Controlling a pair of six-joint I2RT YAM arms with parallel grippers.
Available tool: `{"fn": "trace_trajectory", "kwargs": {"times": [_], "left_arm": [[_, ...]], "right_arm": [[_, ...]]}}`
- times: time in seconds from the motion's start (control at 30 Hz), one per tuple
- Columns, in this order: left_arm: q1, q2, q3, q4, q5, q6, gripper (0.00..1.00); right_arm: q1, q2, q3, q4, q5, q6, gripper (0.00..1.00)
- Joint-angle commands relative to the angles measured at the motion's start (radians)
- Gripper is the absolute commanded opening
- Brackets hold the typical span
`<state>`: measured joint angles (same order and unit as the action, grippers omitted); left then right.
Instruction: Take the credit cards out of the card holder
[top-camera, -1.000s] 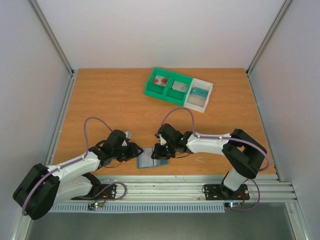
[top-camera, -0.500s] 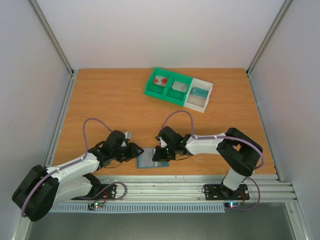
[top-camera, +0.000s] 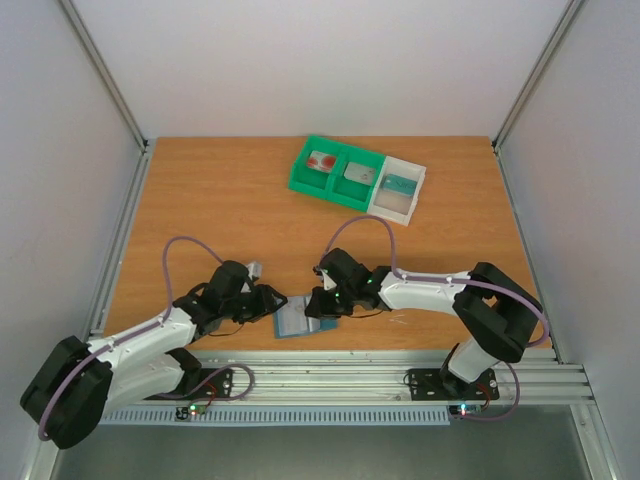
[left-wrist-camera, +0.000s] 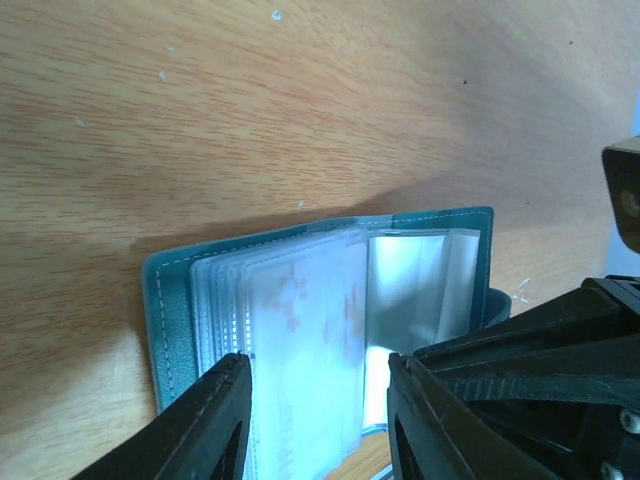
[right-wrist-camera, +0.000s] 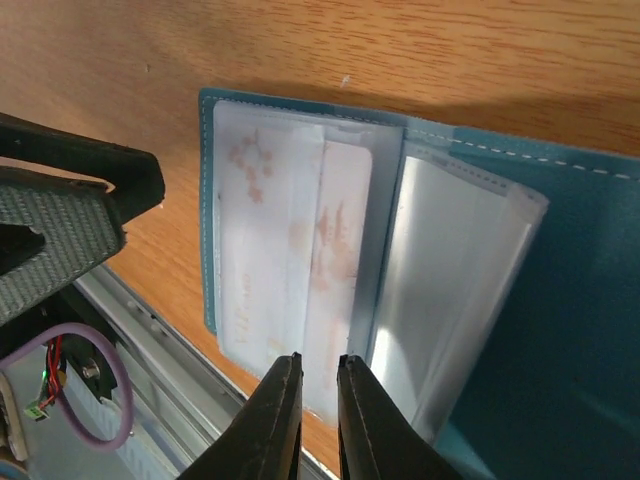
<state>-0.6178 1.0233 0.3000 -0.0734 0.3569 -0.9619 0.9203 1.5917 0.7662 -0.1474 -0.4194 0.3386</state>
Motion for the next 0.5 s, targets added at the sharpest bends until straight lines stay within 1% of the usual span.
{"fn": "trace_trajectory", "kwargs": {"times": [0.0, 0.07, 0.17, 0.3, 0.47], "left_arm": [[-0.003, -0.029, 0.029, -0.005, 0.006, -0.007, 0.39], [-0.003, -0.029, 0.03, -0.007, 0.013, -0.008, 0.4], [-0.003, -0.023, 0.029, -0.002, 0.024, -0.009, 0.4], [-0.003, -0.029, 0.011, 0.023, 0.024, -0.02, 0.4], [-0.003, -0.032, 0.005, 0.049, 0.039, -0.033, 0.41]], "right_arm": [[0.008, 0.018, 0.021, -0.007, 0.009, -0.001, 0.13], [0.008, 0.053, 0.029, 0.005, -0.015, 0.007, 0.17], [0.008, 0.093, 0.028, 0.036, -0.034, 0.017, 0.17], [0.008, 0.126, 0.031, 0.036, -0.028, 0.008, 0.14], [0.008, 0.155, 0.016, 0.021, -0.002, 0.002, 0.06]]}}
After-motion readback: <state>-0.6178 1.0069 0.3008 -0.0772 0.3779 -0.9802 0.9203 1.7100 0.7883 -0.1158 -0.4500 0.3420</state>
